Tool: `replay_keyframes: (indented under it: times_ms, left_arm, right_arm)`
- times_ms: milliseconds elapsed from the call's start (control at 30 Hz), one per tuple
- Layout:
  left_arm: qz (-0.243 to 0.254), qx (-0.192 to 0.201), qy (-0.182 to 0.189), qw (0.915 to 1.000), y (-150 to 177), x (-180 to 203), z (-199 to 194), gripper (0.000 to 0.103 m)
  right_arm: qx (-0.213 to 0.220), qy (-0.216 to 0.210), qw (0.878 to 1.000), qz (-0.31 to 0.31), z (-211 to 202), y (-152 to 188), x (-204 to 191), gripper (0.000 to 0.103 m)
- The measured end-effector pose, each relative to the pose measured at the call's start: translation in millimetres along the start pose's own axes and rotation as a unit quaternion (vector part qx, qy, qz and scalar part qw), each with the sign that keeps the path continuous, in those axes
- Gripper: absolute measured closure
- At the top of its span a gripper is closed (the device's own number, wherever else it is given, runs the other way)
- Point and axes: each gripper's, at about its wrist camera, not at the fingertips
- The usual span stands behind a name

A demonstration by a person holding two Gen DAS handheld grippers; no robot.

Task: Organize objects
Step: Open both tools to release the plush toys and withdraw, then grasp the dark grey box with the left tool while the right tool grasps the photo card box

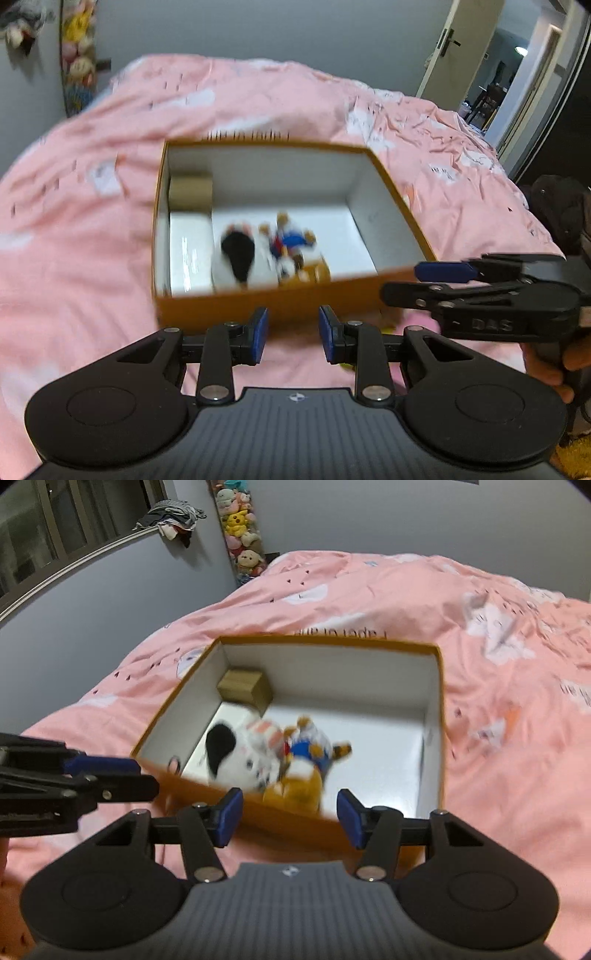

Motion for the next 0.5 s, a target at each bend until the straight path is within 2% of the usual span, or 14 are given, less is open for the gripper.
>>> replay_keyframes:
  times_ms: [200, 267, 333, 500]
  left_arm:
    - [-0.046, -0.056, -0.026, 0.9971, 39, -13, 7, 0.07]
    - [-0.068, -0.067, -0.033, 0.9949, 52, -19, 8, 0.065]
    - [-0.092, -0.079, -0.044, 0.9916, 64, -26, 12, 0.053]
    - [-0.155, -0.121, -0.038, 0.9798, 87, -46, 31, 0.05]
  right_arm:
    - [-0.051, 0.007, 0.999, -0.003, -18, 52, -4, 0.045]
    - [-0.067, 0.009, 0.998, -0.005, -18, 68, -6, 0.045]
    - [-0.076, 0.014, 0.997, -0.003, -16, 79, -8, 0.046]
    - [-0.077, 0.032, 0.995, -0.05, -8, 93, -31, 0.049]
Point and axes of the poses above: each gripper's, at about its wrist camera, not at the fingertips, and z roughly the way its jaws point, x to its right, y to its underside, and after that the axes turned 15 degrees about y, right-handed
